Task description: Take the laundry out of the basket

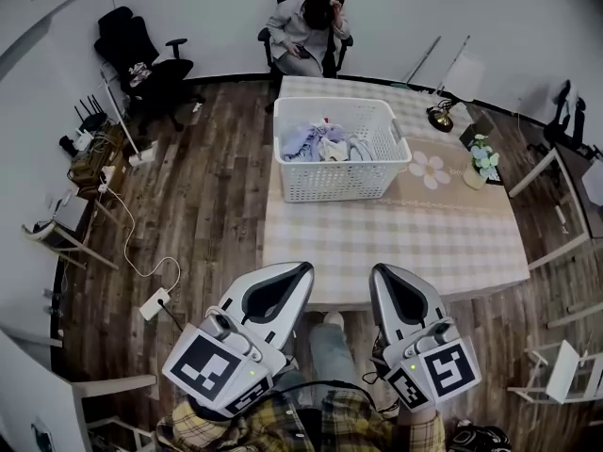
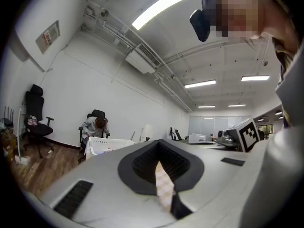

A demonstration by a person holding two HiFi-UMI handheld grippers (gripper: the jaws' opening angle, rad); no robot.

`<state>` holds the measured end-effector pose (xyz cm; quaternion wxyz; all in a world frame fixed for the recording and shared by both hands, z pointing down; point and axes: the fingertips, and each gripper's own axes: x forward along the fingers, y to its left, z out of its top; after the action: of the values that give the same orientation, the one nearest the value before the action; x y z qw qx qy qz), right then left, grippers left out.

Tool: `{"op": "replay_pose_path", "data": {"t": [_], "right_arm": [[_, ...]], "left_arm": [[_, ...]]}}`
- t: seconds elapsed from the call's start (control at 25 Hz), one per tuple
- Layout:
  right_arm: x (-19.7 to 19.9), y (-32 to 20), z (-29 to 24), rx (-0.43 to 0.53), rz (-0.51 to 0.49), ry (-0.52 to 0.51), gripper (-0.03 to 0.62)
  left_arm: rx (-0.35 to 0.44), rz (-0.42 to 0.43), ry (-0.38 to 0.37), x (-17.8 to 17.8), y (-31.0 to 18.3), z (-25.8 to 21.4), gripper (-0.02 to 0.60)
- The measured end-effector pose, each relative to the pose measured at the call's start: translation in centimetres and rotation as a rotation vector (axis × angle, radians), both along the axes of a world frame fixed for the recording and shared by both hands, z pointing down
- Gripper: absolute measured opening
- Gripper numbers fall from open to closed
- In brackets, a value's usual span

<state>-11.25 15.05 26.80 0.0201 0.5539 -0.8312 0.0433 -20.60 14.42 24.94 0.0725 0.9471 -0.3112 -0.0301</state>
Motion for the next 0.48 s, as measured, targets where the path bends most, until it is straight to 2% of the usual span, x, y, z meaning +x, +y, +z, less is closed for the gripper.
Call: {"op": "replay_pose_path", "data": {"t": [0.48], "right_arm": [[5.2, -11.0, -0.7, 0.031, -0.08, 0.016, 0.008]], "left_arm": [[0.028, -0.07, 0.006, 5.6, -10.7, -0.3, 0.008]]}}
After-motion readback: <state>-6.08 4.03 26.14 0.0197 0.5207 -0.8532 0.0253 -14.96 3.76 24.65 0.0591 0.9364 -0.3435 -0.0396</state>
